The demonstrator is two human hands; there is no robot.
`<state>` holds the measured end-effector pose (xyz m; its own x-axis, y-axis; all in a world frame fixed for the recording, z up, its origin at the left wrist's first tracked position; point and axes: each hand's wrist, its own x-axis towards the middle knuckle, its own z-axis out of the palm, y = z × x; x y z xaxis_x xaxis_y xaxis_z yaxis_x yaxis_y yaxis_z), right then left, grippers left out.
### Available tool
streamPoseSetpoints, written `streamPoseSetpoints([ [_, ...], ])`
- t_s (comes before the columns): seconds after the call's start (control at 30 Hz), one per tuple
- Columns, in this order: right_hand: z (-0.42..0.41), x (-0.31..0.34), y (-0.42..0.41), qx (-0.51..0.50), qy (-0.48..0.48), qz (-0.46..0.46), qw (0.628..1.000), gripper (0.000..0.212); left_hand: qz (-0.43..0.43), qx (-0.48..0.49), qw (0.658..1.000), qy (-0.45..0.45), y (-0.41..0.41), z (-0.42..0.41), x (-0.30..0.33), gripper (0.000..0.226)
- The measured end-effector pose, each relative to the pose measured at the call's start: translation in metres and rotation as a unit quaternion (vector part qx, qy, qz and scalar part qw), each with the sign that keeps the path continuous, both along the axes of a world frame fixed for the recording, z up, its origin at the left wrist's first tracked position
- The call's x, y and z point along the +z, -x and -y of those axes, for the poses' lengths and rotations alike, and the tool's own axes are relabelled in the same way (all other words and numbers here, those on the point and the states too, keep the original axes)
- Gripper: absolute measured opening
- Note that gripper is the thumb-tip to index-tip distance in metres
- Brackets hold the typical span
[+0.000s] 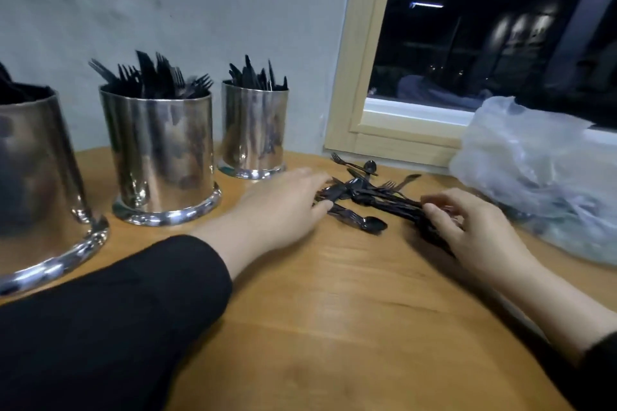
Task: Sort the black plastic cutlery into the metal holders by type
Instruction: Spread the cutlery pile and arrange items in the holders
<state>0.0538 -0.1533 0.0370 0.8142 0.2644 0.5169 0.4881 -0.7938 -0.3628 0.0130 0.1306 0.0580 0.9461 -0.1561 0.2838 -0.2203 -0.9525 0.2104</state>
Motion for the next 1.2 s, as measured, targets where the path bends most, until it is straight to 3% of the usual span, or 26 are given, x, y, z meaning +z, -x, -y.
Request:
streamPoseSetpoints([
  [0.13,-0.015,-0.007,-0.007,0.050,0.076,0.001,0.996,0.032,-0.028,0.012,1.000,-0.007,-0.041,0.001,-0.022,0.066],
  [0.3,-0.054,-0.015,-0.018,0.031,0.152,-0.017,0.988,0.056,-0.100,-0.032,0.995,0.006,-0.057,0.008,-0.037,0.063],
  [0.43,-0.059,-0.023,-0.026,0.038,0.185,-0.039,0.981,0.039,-0.094,-0.055,0.994,0.013,-0.051,0.015,-0.037,0.055],
  [0.67,-0.045,-0.025,-0.026,0.094,0.124,0.002,0.988,0.019,-0.014,-0.071,0.997,0.041,-0.043,0.028,-0.037,0.046],
  [0.93,-0.031,-0.017,-0.020,0.094,0.067,0.085,0.990,0.016,0.067,-0.138,0.985,0.080,-0.042,0.031,-0.042,0.029],
  [1.2,-0.023,-0.019,-0.022,0.132,0.098,0.031,0.986,0.020,0.015,-0.121,0.990,0.069,-0.049,0.033,-0.044,0.025],
])
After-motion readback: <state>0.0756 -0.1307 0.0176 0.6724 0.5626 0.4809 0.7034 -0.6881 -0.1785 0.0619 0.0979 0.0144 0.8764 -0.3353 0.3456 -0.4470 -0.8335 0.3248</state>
